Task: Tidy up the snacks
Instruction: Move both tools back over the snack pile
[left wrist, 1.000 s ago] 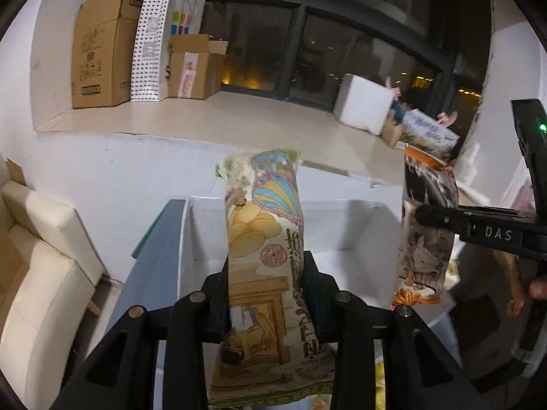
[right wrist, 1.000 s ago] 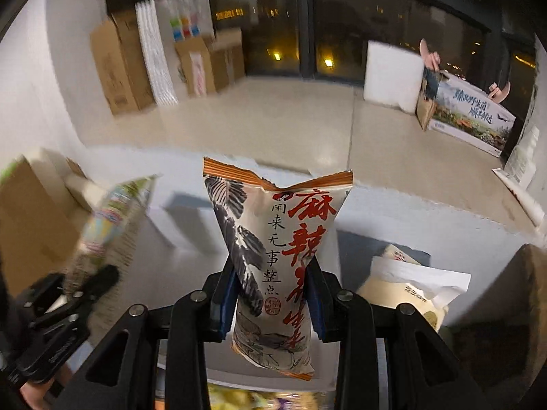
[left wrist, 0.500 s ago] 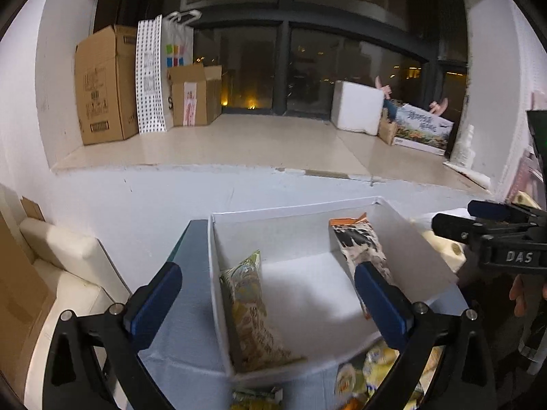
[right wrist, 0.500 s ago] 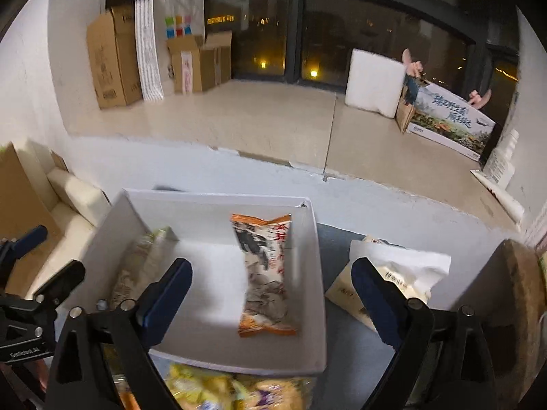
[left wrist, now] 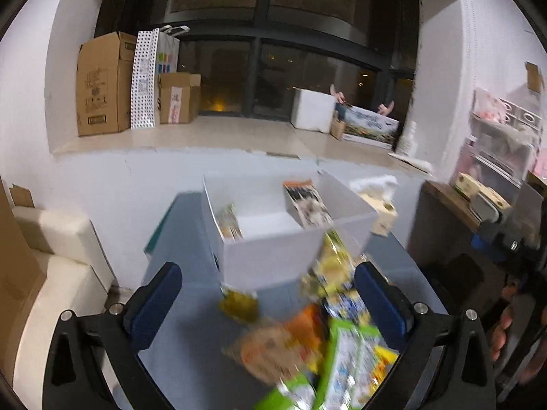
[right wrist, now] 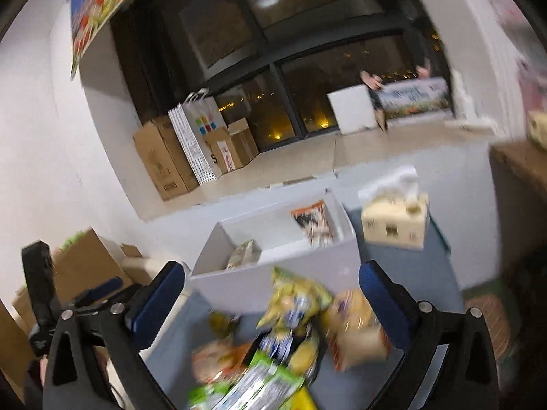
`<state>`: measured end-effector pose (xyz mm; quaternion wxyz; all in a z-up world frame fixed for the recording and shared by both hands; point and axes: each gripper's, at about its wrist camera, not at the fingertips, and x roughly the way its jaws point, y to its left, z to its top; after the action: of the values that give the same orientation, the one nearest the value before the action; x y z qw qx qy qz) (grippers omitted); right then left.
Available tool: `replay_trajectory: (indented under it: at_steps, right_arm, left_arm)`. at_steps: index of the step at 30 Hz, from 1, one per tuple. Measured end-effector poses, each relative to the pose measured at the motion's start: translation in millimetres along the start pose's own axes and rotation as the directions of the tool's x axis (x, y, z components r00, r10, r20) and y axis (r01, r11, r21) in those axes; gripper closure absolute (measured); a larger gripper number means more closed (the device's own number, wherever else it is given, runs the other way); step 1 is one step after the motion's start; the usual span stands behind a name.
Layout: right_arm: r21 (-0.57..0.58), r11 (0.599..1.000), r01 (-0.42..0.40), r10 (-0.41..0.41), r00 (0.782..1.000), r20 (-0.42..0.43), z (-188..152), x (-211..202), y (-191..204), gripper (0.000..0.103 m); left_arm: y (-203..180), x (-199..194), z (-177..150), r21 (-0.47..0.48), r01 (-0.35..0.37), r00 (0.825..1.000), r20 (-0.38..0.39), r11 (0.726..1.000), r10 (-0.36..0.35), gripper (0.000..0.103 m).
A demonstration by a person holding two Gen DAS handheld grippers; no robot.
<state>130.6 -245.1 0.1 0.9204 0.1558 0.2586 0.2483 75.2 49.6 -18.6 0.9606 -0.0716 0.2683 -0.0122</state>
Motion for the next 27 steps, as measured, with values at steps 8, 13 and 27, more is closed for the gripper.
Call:
replay_trajectory:
  at_steps: [8,13,27]
  right_arm:
    - [0.084,0.993,0.089,-0.078,0.99,-0.12,-58,-9,-24,0.0]
    - [0.102,0.992,0.08,-0.062,0.983,-0.17,-57,2,-30,0.0]
    - [-0.077,0.993,0.091,-0.109,0.957,-0.267,-38,106,-5,0.0]
  left_arm:
    - [-19,-22,-32,0.016,0.081,0.996,-0.024,0.997,-0.081,0.0]
    - [-23,-28,-29,0.033,0.095,0.995,-0.015,0.995,-0.095,0.0]
    - [-15,-31,-27,0.03,0.066,0.998,0.008,0.997,-0.066,0.0]
